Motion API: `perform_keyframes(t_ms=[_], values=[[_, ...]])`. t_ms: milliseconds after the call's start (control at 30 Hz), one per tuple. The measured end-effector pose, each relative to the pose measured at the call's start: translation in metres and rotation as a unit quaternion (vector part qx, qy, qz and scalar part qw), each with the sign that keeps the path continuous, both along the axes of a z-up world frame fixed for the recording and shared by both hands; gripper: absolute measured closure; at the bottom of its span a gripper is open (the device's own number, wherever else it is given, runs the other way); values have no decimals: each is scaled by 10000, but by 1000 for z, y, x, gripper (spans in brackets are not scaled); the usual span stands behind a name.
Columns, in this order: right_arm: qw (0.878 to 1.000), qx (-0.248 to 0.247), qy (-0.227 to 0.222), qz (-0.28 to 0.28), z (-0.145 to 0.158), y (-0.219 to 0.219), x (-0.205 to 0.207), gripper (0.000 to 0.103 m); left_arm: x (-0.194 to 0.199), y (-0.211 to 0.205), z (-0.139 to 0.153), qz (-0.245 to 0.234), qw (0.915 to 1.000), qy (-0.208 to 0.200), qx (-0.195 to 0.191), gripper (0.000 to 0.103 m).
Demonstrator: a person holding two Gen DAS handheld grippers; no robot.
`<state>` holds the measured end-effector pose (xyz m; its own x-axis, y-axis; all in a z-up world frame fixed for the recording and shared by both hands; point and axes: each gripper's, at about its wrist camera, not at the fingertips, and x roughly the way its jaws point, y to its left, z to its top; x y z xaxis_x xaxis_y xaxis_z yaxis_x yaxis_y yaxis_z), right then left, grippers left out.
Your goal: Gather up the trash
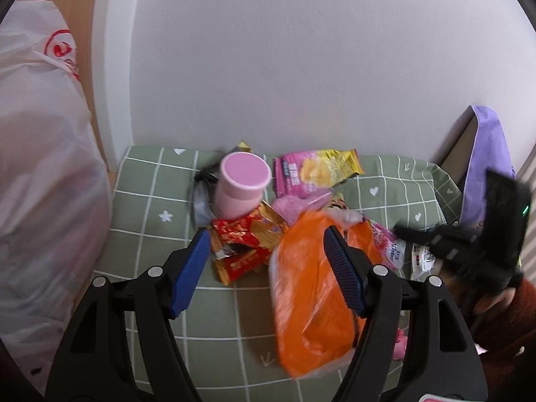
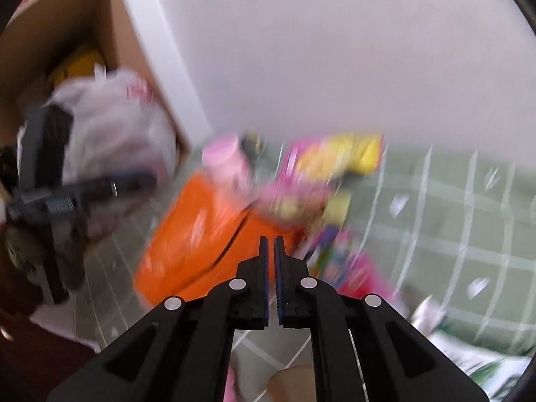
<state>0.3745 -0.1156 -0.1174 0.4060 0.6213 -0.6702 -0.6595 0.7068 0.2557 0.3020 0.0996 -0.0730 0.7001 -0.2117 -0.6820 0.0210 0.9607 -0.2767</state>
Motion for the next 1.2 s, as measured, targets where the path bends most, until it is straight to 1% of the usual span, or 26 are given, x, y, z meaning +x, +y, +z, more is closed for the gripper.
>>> perform_keyframes(t_ms=[33,67,167,233,267,333,400,433,500,600,633,700,733,767,800,867,933,967,1000,1067,1100,1200], values=[[9999,-44,-157,8,6,1,5,97,1,3,-1,21,10000,12,-22,36],[9997,-116,-195,83,7,4,10,97,2,5,-3,37,10000,30,-53,36],[9982,-341,-28,489,-5,28,15,97,4,7,-9,23,9999,96,-122,36],[9951,-495,152,838,-23,48,18,97,5,7,-13,8,9998,142,-139,36],[9930,-709,196,927,-34,56,16,97,5,8,-16,3,9997,171,-151,36],[9878,-1170,204,1003,-53,64,17,97,6,6,-20,-59,9996,239,-155,36],[9842,-1385,304,1062,-68,70,19,96,6,3,-23,-146,9994,269,-128,36],[9861,-1275,255,1033,-68,66,20,95,6,1,-25,-197,9993,289,-129,36],[9861,-1230,364,1054,-68,64,22,95,10,-4,-31,-276,9988,368,-145,36],[9830,-1359,555,1106,-66,65,26,95,17,-10,-36,-389,9980,471,-131,36],[9816,-1432,557,1137,-63,65,25,95,18,-13,-36,-444,9978,472,-102,36],[9864,-1288,170,1008,-49,52,18,95,19,-15,-35,-532,9976,449,-56,36],[9875,-1311,85,873,-43,46,15,95,20,-15,-35,-555,9975,442,-52,36],[9877,-1393,49,706,-40,38,15,88,21,-15,-34,-565,9974,442,-60,36],[9872,-1533,13,430,-39,27,15,73,21,-13,-35,-567,9974,443,-71,36],[9856,-1683,123,98,-44,10,16,59,25,-12,-36,-579,9972,460,-109,36],[9839,-1718,482,50,-56,-1,18,58,29,-14,-40,-643,9966,496,-148,36],[9838,-1707,542,46,-59,-3,16,57,30,-14,-41,-671,9964,506,-146,36],[9844,-1686,493,28,-59,-1,12,53,32,-16,-42,-708,9961,515,-138,36],[9853,-1608,555,146,-58,5,7,45,35,-18,-42,-757,9957,506,-149,36],[9860,-1565,544,203,-59,9,4,44,37,-19,-42,-776,9956,497,-167,36],[9837,-1746,357,223,-61,19,1,44,38,-20,-40,-809,9957,436,-148,36]])
